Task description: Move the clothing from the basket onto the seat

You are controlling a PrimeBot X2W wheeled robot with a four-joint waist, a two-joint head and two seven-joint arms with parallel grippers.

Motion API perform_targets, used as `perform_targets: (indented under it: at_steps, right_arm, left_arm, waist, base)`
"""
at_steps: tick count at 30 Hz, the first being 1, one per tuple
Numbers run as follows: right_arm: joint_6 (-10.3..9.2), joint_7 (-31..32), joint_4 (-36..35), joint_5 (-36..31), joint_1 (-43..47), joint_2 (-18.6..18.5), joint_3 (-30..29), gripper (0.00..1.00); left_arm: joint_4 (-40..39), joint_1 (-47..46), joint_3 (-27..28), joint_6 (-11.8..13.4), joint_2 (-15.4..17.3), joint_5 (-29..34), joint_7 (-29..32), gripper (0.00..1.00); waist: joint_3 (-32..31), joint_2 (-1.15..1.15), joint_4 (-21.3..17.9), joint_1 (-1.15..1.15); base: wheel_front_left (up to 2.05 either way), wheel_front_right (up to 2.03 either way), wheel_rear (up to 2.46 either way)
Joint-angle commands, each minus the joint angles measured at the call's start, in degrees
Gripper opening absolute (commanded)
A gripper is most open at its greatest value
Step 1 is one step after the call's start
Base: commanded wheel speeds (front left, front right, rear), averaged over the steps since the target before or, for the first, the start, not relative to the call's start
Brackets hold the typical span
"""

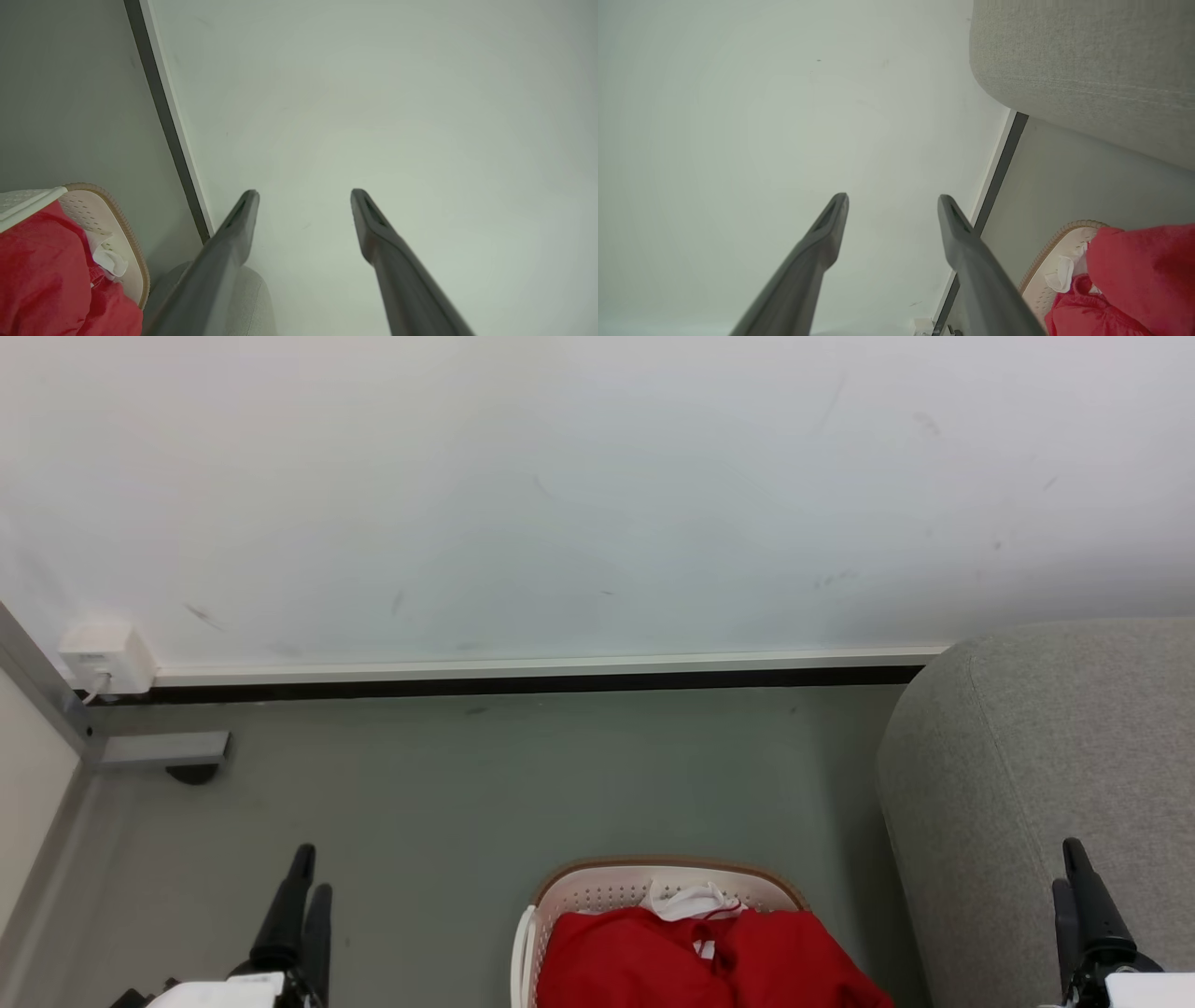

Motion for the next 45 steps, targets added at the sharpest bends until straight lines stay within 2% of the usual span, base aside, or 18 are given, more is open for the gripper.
perform_targets:
  at_steps: [1,8,20,34,45]
  right_arm:
    - [-0.01,-0.79,-1.38,-2.82,-0.54,-0.54,-0.20,1.00]
    - [-0.02,-2.61,-2.64,-12.70,-0.15,-0.60,-0.10,1.00]
    - [-0.03,-5.42,-4.53,-32.93,0.78,-0.71,1.68,1.00]
    - [-0.04,-8.13,-2.89,-48.26,0.74,-1.20,3.04,1.00]
    - [-0.05,-10.16,-2.02,-57.65,0.19,-1.27,3.26,1.00]
  left_arm:
    - [-1.07,-1.17,-0.41,-0.15,0.34,1.54,-0.78,1.00]
    - [-0.77,-1.33,-1.13,-0.17,0.39,7.34,-2.61,1.00]
    - [-1.16,-0.96,-2.72,0.61,0.48,22.76,-5.41,1.00]
    - [-1.09,-0.84,-4.65,1.24,0.57,39.34,-8.10,1.00]
    - [-1.04,-1.10,-5.23,1.58,0.64,49.06,-10.14,1.00]
  waist:
    - [0.03,0.00,0.01,0.00]
    - [0.09,0.00,0.12,0.00]
    - [0.04,0.00,0.44,0.00]
    - [0.10,0.00,0.69,0.00]
    - [0.10,0.00,0.97,0.00]
  base:
    - [0.00,0.00,0.00]
    - [0.00,0.00,0.00]
    - [0.00,0.00,0.00]
    - [0.00,0.00,0.00]
    - [0.00,0.00,0.00]
